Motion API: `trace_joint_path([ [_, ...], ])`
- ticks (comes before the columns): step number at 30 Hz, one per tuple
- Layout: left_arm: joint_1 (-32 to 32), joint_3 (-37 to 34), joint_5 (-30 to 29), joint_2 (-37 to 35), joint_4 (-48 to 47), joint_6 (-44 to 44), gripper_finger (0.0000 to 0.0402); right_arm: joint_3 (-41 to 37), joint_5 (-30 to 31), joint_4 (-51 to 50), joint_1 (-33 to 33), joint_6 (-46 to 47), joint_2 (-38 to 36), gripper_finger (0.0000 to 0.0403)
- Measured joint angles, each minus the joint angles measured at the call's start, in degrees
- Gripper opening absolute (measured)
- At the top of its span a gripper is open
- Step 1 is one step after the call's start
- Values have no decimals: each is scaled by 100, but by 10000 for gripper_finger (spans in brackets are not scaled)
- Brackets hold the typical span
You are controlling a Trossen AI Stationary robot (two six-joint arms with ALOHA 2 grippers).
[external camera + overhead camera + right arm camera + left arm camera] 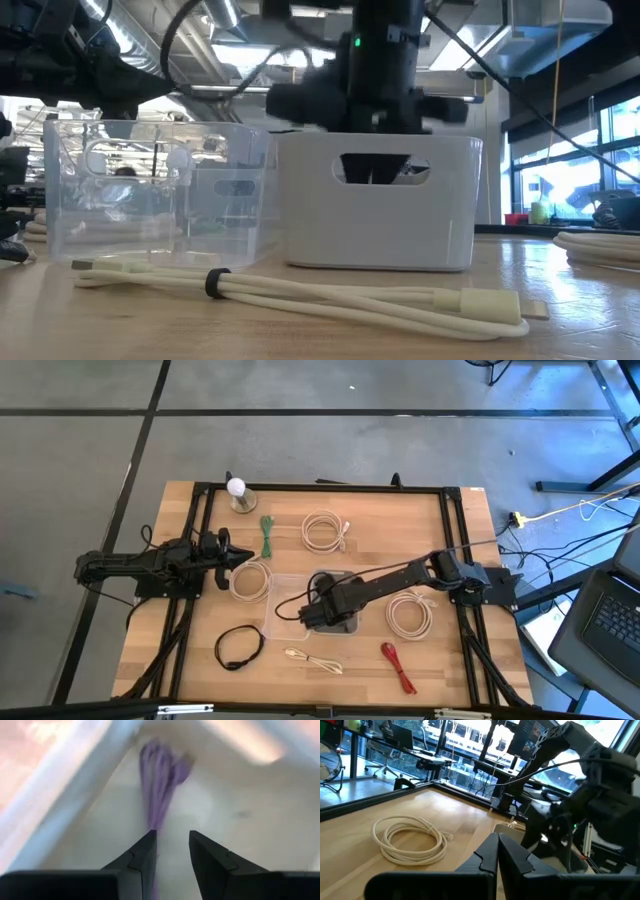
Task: Pick & Place USB Port
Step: Put the green charger cable into the gray bin
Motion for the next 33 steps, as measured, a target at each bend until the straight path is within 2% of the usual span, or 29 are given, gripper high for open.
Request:
trace_joint_path([
  [7,0,-1,145,1,-27,40,4,1560,1042,-1858,351,23,-13,120],
  [13,2,0,168,19,-32,90,4,2449,2027,-1868,807,-692,-287,115],
  [17,0,0,239,84,-45,-28,3,2441,2566,-1887,1055,-1144,-549,100],
  [20,0,0,349,230,-75,-95,2,2283,2657,-1882,1260,-1843,-800,88],
  [24,8,0,339,616,-74,-400,5,1827,2791,-1882,1549,-2323,-1278,71],
  [27,7,0,118,986,-33,-605,9,1331,2804,-1883,1727,-2361,-1880,58],
  [33,13,20,100,1769,-85,-803,22,139,3046,-1885,2405,-2258,-3285,41],
])
